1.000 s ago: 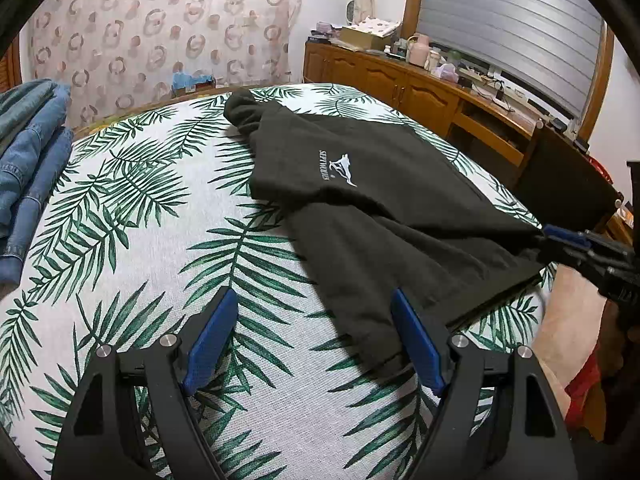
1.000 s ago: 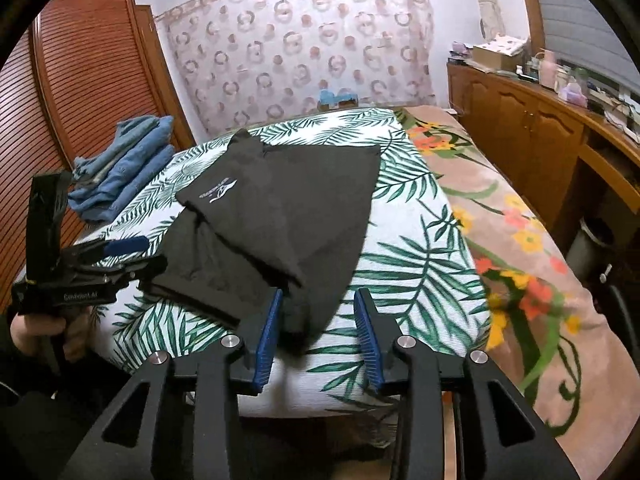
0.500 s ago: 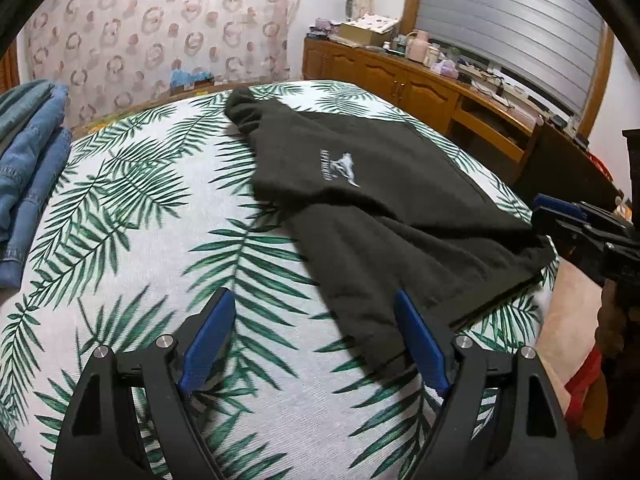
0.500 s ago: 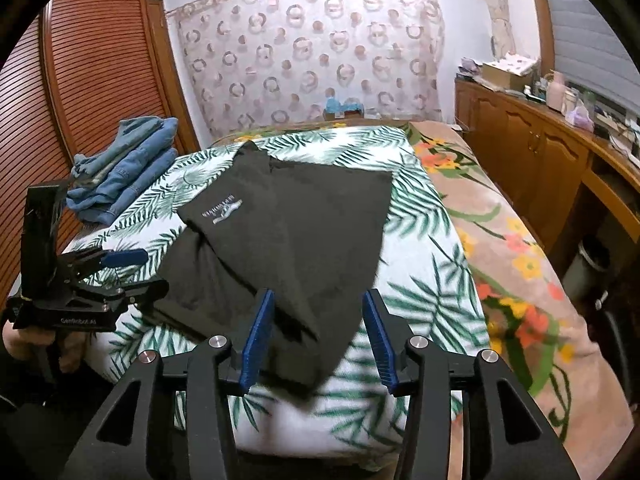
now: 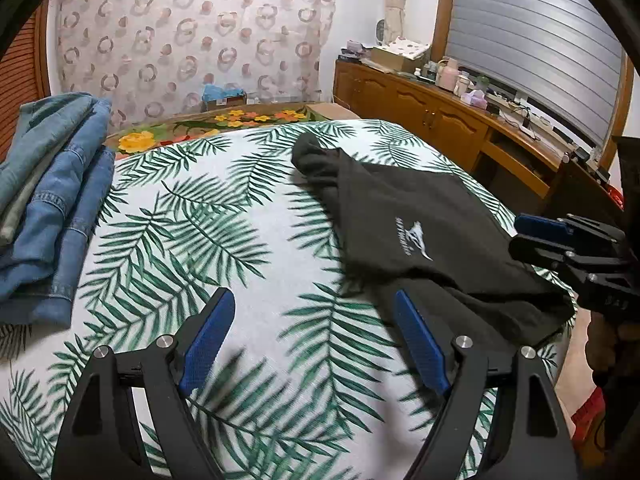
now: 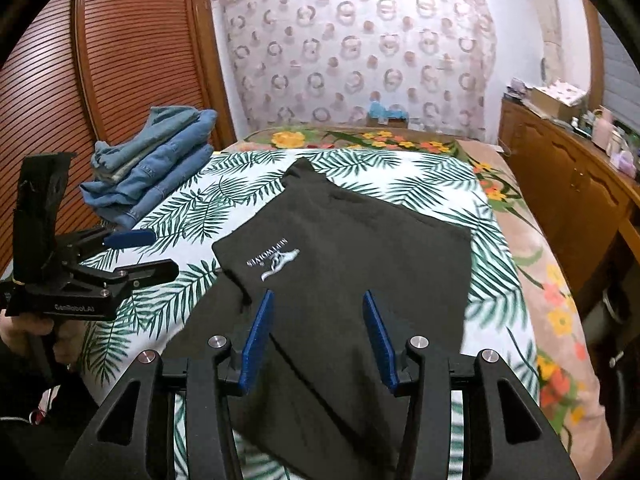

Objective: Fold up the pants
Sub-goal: 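Grasp the shirt near the white logo with the right gripper, then lift and fold the shirt over itself with the right gripper, release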

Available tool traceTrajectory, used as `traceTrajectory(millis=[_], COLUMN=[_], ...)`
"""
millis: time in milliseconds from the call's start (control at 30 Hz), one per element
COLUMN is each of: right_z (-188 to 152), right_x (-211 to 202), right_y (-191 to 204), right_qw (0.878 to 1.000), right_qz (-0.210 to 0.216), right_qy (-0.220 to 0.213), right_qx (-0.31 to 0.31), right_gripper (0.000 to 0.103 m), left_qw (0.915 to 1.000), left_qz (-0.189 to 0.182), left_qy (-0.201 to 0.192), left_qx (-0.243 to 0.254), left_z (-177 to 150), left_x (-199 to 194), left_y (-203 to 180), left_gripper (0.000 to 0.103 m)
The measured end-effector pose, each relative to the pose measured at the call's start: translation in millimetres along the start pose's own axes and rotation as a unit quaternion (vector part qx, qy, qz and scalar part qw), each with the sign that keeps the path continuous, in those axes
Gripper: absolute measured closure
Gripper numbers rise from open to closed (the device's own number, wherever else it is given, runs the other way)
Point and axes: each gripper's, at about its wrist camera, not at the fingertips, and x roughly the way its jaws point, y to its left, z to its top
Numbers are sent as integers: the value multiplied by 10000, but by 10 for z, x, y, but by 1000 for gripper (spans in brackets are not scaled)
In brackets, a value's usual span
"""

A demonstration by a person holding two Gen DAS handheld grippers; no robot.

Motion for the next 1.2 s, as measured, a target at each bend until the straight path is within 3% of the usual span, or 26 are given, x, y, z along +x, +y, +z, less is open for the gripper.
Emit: traceTrajectory(millis=[700,1200], right_z=[378,462], right_x=[793,1252], right_y=[414,607], right_qw=[9960,9892], right_qz=[365,386], right_qy=[625,999], right_qx=[-531,-1003], right_gripper=[55,55], left_qw=[9993,9995], left_qz=[47,33], left_qy=[-331,-262], left_qx=[-157,-198], left_z=[116,60], left_x=[-6,15], left_y=[379,425], left_gripper=[20,20])
